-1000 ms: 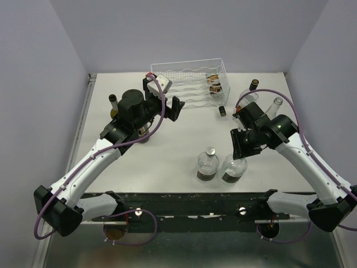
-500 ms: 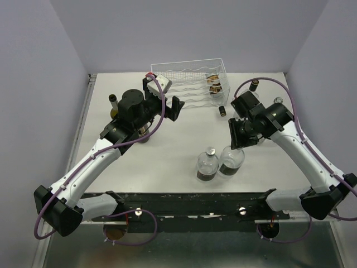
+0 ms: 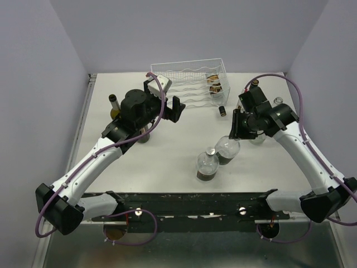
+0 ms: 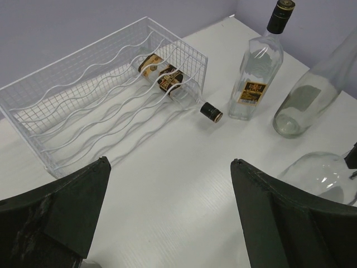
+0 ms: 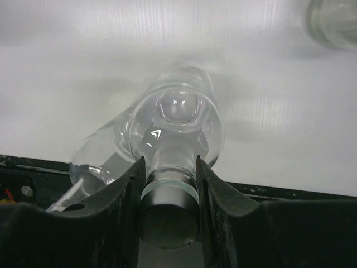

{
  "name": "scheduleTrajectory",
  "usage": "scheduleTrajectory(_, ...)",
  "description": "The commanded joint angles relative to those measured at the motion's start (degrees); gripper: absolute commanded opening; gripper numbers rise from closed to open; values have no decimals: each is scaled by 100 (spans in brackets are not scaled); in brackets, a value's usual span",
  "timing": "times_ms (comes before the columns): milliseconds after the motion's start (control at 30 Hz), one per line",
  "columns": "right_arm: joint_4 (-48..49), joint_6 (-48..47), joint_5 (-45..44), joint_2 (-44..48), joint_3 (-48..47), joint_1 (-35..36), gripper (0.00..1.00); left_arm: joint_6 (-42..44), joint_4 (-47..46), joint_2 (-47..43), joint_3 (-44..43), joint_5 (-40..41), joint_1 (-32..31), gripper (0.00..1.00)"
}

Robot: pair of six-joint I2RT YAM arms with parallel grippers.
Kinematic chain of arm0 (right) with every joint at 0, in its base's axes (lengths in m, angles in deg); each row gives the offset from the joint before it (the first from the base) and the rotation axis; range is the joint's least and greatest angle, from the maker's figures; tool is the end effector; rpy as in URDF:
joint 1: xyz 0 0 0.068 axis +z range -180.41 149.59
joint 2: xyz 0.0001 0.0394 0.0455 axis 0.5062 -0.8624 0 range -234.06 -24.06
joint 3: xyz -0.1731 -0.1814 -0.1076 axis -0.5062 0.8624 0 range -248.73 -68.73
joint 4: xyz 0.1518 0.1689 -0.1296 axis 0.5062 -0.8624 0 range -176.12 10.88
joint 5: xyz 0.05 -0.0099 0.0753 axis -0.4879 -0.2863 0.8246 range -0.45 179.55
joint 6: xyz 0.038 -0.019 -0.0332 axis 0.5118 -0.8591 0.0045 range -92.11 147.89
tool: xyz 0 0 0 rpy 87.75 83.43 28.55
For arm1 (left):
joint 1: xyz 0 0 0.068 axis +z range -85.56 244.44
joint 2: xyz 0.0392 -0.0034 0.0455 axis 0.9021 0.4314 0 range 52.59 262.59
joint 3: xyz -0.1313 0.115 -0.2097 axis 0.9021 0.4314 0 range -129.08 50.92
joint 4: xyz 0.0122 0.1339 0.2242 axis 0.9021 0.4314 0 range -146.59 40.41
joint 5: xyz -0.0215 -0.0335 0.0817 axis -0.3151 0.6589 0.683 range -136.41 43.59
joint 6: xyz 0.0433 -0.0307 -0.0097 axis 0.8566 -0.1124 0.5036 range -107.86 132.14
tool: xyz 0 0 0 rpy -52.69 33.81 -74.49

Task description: Put the wine bottle on the wine rack

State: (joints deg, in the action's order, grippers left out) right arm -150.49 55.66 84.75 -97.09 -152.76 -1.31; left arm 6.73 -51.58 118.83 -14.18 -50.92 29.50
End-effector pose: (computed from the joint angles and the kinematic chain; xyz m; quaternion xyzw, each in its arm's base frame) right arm 0.1991 0.1075 0.3765 -0.0005 0.9660 0.0861 0.2439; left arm 0.2186 -0.1562 0.3985 0.2149 0.7122 -0.2578 0.6166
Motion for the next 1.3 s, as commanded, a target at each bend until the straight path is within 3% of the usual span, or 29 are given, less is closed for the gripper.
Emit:
scheduleTrajectory(0,2037,597,778,97,386,-159,0,-381,131,187,68,38,22,99)
scheduleTrajectory(367,3647,1134,1182,52,1063,-379,1,-391,368,504,-213,65,22,99)
scheduleTrajectory(767,5896,1486,1174,711,2662,-546,1,-443,456,706,-319,82,22,99)
scheduleTrajectory(1067,7549,1837,1182,1414,4481,-643,0,-575,562,856,-310,56,22,99)
scheduleTrajectory(1267,7683,1416,1394,1678,5001,-651,1,-707,842,1084,-328,91,22,99)
